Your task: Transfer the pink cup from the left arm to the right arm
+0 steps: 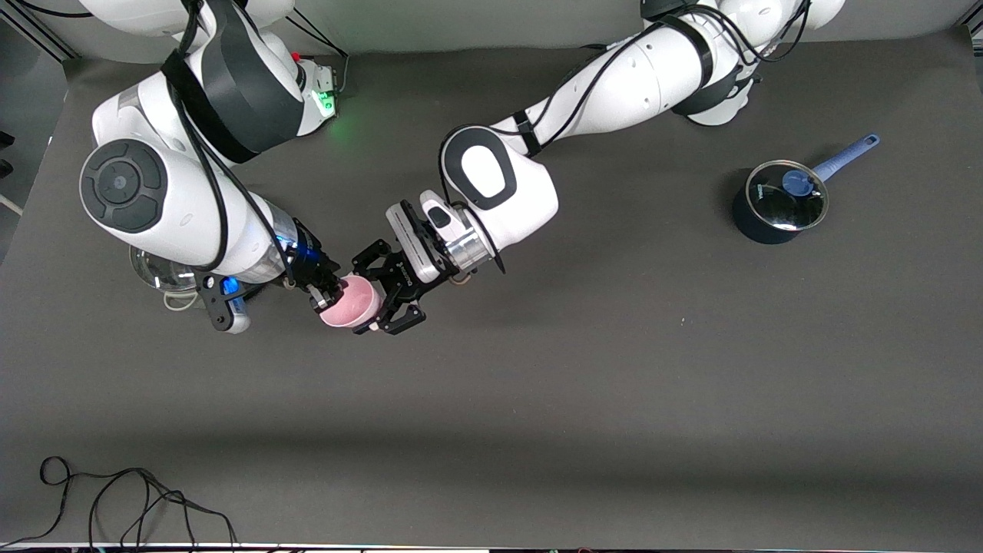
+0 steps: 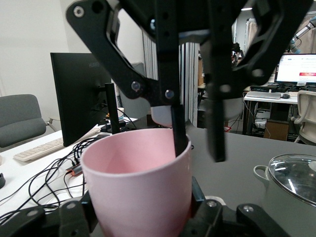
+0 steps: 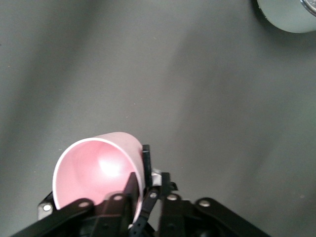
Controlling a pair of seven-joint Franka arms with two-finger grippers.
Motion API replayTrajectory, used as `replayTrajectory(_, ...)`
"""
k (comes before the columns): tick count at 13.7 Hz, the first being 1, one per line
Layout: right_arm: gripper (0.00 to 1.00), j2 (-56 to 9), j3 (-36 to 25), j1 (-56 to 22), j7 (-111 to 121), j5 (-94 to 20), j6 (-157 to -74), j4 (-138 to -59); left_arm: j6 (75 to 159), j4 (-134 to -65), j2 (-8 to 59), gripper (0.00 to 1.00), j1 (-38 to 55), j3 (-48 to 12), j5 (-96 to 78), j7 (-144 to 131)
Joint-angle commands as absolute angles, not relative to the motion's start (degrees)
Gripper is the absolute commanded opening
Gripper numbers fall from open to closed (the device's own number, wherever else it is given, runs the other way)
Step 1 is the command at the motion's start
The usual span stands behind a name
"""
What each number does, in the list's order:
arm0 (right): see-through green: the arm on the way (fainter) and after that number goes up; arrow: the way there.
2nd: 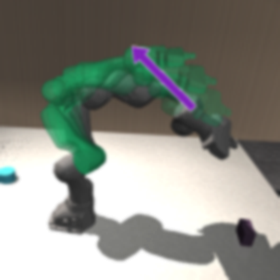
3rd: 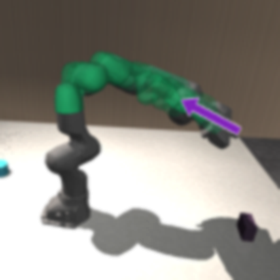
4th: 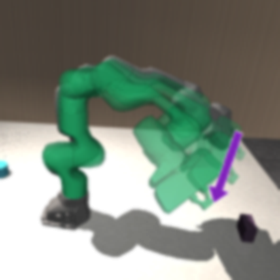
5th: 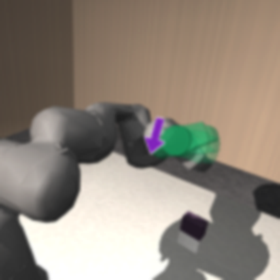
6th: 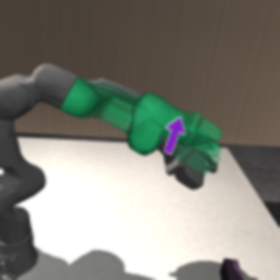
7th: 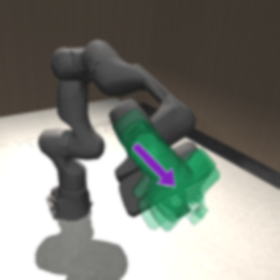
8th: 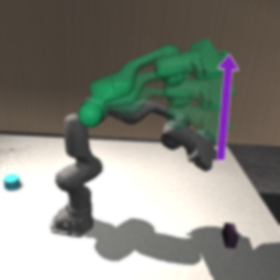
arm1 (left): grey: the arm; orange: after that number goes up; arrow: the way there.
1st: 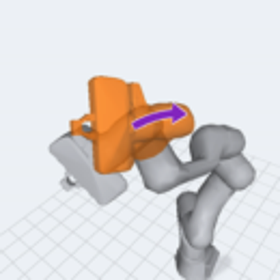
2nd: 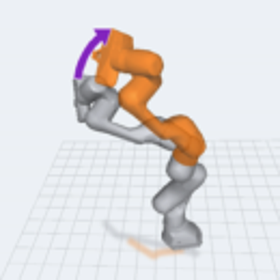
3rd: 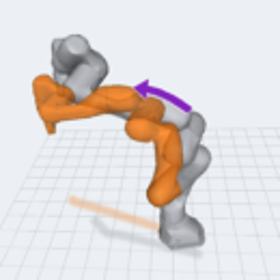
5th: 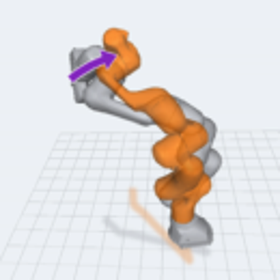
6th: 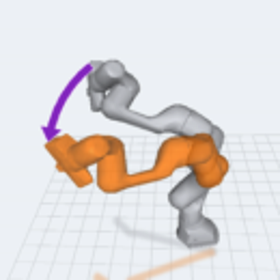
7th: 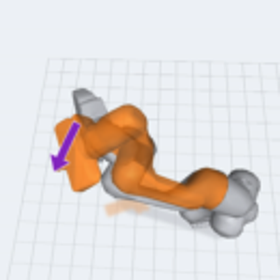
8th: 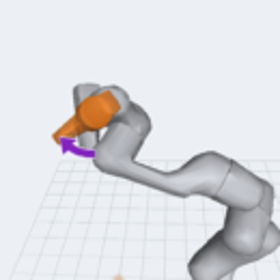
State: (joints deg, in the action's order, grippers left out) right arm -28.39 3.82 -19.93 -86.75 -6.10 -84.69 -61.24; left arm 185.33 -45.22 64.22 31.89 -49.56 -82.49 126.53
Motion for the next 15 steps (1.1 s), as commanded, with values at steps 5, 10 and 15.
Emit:
replayTrajectory(5,0.00,-28.6,3.6,-20.2,-87.0,-6.6,-84.1,-59.3,186.5,-44.2,63.6,0.00,33.0,-48.4,-83.1,124.2)
replayTrajectory(10,0.00,-28.6,3.5,-20.1,-86.9,-6.3,-84.1,-59.2,188.2,-44.3,63.5,0.00,33.1,-48.4,-83.1,120.0)
replayTrajectory(15,0.00,-28.6,1.9,-18.9,-83.5,-6.1,-84.5,-57.5,193.7,-44.9,61.5,0.00,34.3,-46.3,-82.4,116.7)
